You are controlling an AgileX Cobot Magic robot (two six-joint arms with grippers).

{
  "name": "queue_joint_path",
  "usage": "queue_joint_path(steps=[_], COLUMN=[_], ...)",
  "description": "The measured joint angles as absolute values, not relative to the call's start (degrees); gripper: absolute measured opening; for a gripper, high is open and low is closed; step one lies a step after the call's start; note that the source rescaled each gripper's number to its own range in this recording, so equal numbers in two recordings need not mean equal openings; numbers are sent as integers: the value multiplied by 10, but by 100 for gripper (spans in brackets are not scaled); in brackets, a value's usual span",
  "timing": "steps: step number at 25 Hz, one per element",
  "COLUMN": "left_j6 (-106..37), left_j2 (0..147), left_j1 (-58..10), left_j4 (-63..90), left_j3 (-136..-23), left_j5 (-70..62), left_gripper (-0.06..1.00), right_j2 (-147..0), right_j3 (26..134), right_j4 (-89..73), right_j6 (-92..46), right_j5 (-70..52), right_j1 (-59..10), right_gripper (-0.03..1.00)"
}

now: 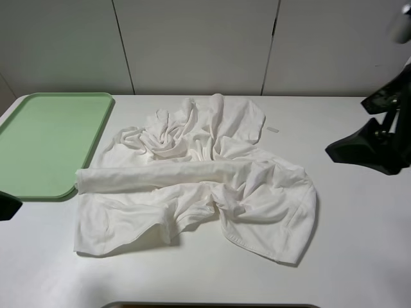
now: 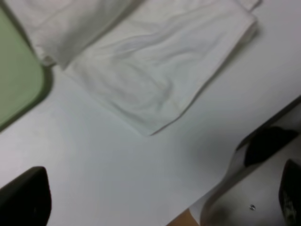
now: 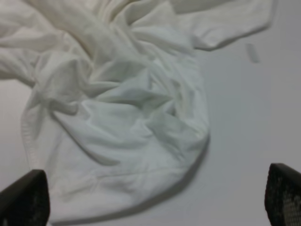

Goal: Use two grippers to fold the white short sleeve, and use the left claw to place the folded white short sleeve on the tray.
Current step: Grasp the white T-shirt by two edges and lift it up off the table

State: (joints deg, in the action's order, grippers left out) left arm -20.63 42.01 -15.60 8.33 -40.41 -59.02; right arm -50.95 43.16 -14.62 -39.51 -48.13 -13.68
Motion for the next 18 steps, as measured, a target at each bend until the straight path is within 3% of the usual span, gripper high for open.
queue_joint_path(steps=[6,8,18], left_j6=[-258,-270,-281], left_j2=[527,559,606], left_j1=[-156,-156,-156], left_j4=[136,137,135], left_j3=[-434,-450,-468], left_j5=[-582,-581,-574], left_gripper=[96,96,96], right_j2=[-606,-716,-867], right_j3=[462,475,475], right_j4=[-141,-113,-38], right_j6=[-418,-422,-424], right_j5=[-458,-425,-380], right_j1=[-173,-188,-188], right_gripper=[100,100,100])
